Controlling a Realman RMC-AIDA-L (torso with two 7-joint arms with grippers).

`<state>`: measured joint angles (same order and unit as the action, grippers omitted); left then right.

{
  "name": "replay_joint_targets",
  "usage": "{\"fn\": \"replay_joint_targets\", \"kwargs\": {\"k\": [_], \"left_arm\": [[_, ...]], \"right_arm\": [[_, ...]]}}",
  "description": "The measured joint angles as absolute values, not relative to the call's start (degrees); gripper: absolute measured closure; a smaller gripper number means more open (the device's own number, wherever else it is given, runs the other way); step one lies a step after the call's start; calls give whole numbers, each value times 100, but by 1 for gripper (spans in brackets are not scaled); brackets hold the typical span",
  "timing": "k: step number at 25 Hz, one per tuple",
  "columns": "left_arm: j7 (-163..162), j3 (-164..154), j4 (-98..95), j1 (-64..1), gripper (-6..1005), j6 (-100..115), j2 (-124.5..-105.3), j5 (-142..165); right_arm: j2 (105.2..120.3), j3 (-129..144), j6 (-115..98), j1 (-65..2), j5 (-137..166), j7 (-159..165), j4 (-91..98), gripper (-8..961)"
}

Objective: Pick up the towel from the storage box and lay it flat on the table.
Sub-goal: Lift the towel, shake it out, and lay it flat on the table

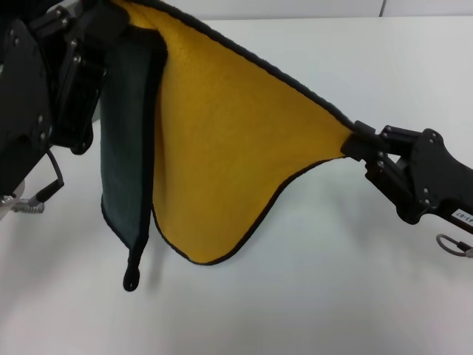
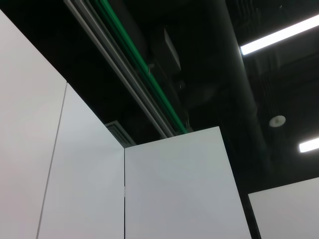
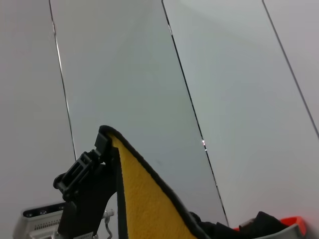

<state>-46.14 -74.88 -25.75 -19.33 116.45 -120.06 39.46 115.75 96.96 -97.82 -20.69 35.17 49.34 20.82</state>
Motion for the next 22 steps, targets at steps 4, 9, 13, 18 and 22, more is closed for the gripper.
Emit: {"fn": "replay_joint_targets", "kwargs": {"k": [4, 9, 13, 18, 22], "left_arm": [[-4614, -7488, -2575, -1933, 968, 11645, -12006, 3956], [-4614, -7488, -2575, -1933, 965, 11645, -12006, 3955], [-4614, -7488, -2568, -1934, 964, 11645, -12006, 3949], [-4604, -7484, -2561, -1933, 962, 11645, -12006, 3943], [-4601, -7479, -2557, -1934, 960, 11645, -12006, 3937]], "right_arm": [[11590, 9705, -9763, -2078, 3513, 4941, 2082, 845], [11600, 9666, -9762, -2019, 3480, 4918, 2055, 723], [11579, 9644, -9894, -2012, 3475, 4927, 1968, 583], [11574, 9641, -10021, -2010, 3497, 4928, 1854, 554], [11564, 9641, -10141, -1962, 3487, 4918, 1738, 557]]}}
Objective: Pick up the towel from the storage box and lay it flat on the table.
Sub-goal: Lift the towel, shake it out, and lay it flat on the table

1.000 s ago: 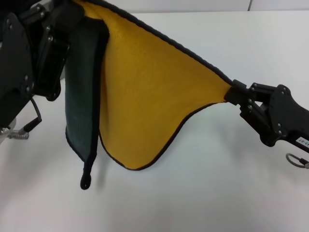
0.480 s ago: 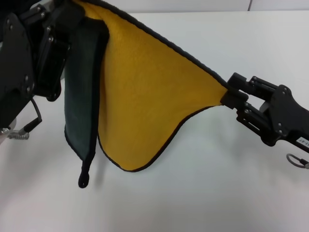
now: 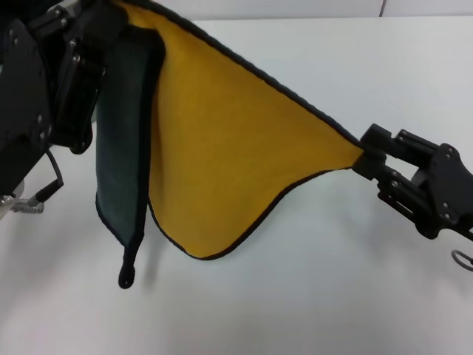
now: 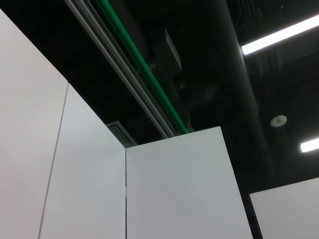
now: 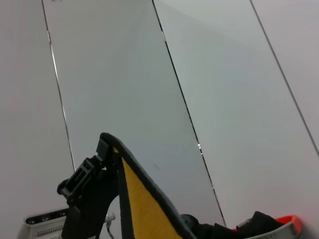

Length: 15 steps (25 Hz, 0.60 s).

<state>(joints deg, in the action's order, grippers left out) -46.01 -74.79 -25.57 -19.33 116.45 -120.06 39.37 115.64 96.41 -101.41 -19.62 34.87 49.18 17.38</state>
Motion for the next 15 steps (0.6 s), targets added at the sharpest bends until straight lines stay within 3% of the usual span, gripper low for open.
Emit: {"fn": "replay_joint_targets", "kwargs": {"k": [15], "left_arm": [[-4596, -7479, -2498, -1967, 954, 11645, -12006, 3937]], "right_arm": [[11557, 9641, -10088, -1971, 3521, 4903, 1709, 657]]}}
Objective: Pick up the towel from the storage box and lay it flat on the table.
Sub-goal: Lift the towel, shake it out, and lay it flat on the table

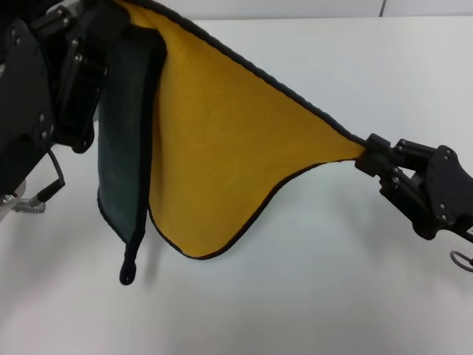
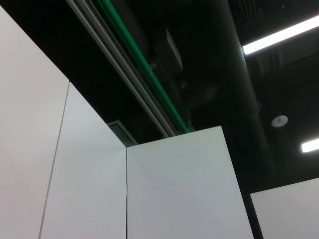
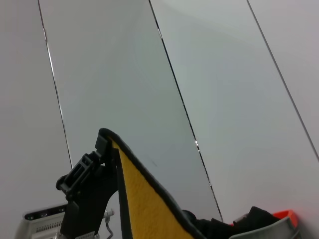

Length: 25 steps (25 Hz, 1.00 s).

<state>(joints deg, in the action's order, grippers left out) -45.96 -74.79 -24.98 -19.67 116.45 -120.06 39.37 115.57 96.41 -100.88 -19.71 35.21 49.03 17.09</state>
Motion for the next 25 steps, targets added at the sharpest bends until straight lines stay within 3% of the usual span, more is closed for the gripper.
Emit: {"fn": "replay_joint_targets", "kwargs": {"k": [4, 12, 16, 22, 25], "left_arm": [[-4596, -7493, -2491, -1952, 952, 11645, -12006, 3937], [-4671, -7540, -2391, -1943, 948, 11645, -12005, 4050], [-5030, -7547, -2380, -1871, 947, 11646, -11931, 4598], [-6227, -7555, -2488, -1540, 944, 11663, -11483, 5387], [-6606, -7555, -2895, -1090, 943, 11669, -11400, 5648]], "right_arm": [[11566, 9641, -10078, -1984, 3524, 4862, 1705, 716], [11544, 9675, -10153, -2028, 3562, 4869, 1785, 930], [11333, 9681, -10610, -2060, 3748, 5256, 1950, 946], [10946, 9650, -11545, -1992, 3987, 5678, 2005, 949], [10795, 9646, -12030, -1910, 4105, 5717, 1965, 949]]}}
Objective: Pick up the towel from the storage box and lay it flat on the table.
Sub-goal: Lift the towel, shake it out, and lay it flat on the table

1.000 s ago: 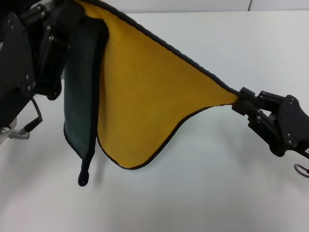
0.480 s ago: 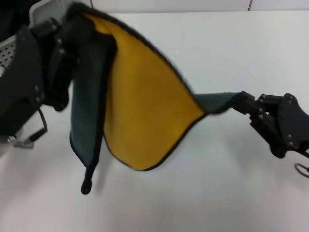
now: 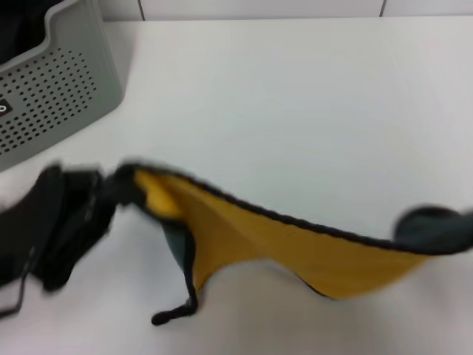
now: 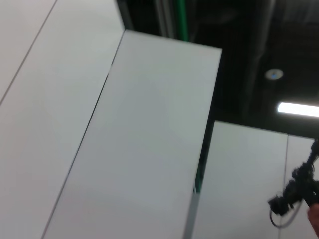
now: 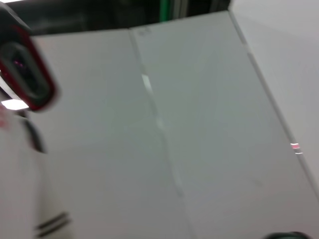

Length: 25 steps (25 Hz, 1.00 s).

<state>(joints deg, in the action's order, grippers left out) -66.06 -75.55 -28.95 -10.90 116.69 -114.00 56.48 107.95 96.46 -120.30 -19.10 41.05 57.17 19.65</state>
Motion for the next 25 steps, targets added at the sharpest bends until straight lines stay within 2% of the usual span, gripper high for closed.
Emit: {"fn": "replay_joint_targets", "kwargs": {"k": [2, 5, 8, 10, 14, 17, 21, 25], "left_arm": [[-6734, -7557, -3326, -707, 942, 11674, -11396, 5803], [-7007, -7590, -3941, -207, 941, 11677, -11396, 5982], [-7262, -7620, -4238, 113, 939, 11679, -11386, 6195], [-7321, -7554, -4100, 100, 939, 11666, -11371, 6337], [-7197, -6953, -2984, -490, 937, 11461, -11380, 6775], [-6811, -6603, -2182, -1211, 936, 10698, -11391, 7339], [-6750, -6618, -1988, -1804, 934, 9765, -11493, 7692], [-6741, -6614, -1944, -2245, 932, 8840, -11640, 7881]], "right_arm": [[10680, 9644, -12297, -1728, 4244, 5736, 2071, 949], [10631, 9637, -12313, -1396, 4288, 5778, 2348, 949], [10646, 9635, -12311, -1212, 4314, 5843, 2394, 948], [10718, 9633, -12264, -1212, 4340, 5846, 2174, 948], [10924, 9468, -11637, -1534, 4320, 5797, 1449, 948], [11086, 9393, -10914, -1840, 4332, 5677, 1190, 947], [11238, 9375, -10185, -2146, 4316, 5622, 1225, 947], [11317, 9066, -9638, -2273, 4287, 5656, 1262, 946]]}}
